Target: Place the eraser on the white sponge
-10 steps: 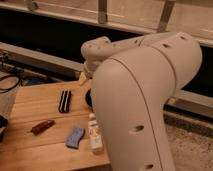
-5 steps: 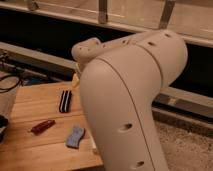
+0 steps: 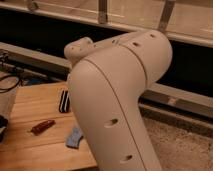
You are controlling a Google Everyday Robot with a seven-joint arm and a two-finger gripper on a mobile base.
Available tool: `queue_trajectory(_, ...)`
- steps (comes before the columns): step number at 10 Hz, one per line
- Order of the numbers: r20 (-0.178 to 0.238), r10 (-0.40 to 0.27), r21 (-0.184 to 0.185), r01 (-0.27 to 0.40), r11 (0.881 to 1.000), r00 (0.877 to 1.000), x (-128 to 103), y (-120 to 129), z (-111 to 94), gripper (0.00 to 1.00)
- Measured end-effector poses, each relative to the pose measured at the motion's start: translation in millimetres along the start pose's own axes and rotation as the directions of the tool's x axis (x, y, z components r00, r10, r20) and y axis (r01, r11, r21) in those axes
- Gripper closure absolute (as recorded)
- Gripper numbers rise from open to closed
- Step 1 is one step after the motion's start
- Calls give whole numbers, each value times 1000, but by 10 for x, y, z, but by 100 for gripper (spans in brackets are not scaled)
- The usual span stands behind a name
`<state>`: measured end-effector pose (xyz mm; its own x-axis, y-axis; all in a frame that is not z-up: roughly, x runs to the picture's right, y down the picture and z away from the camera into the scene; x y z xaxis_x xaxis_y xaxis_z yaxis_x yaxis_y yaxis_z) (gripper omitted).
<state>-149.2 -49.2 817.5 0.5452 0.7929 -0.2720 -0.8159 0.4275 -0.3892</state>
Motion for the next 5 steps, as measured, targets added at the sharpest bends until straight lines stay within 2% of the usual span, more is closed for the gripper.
queue_trajectory(1,44,18,-34,-16,999,999,-56,-69,-56,20)
queue_trajectory(2,102,35,-84,-26,996,994,-98,-164,-122,20)
queue_trajectory(3,129,44,-109,-30,994,991,-147,-195,-138,20)
queue_trajectory(5,131,30,-168,-8,986,991,-305,12,19,20)
